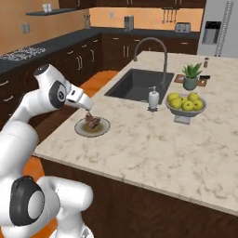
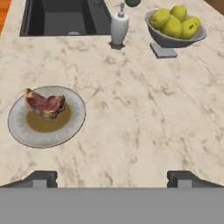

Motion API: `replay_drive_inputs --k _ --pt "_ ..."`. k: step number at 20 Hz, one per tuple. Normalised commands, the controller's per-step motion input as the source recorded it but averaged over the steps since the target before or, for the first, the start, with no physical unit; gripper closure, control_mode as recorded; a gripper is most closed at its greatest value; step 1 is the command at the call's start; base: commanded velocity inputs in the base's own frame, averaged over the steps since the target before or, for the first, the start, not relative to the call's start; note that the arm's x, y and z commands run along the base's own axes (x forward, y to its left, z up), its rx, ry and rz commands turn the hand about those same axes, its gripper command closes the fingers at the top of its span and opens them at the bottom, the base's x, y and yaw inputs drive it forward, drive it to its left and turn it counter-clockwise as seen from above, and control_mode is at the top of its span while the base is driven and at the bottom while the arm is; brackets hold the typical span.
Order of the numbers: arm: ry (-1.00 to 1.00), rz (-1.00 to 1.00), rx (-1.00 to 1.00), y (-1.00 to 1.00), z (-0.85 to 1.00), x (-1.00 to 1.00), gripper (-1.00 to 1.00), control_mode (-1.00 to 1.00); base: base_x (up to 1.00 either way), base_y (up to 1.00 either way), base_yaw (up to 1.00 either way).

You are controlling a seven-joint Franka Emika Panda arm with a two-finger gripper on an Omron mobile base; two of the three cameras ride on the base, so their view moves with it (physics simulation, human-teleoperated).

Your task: Pick up the knife from the drawer and place it on the cutting board. Then place the meat from the plate to the cutting board.

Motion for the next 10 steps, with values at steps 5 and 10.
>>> replay_drive_inputs --k 5,10 --pt "0.0 0.0 0.0 0.0 0.0 0.0 -1.0 1.0 0.16 0.53 -0.17" --pt "0.13 0.04 -0.02 0.05 -0.4 0.59 -1.0 -1.0 0.08 0.09 0.0"
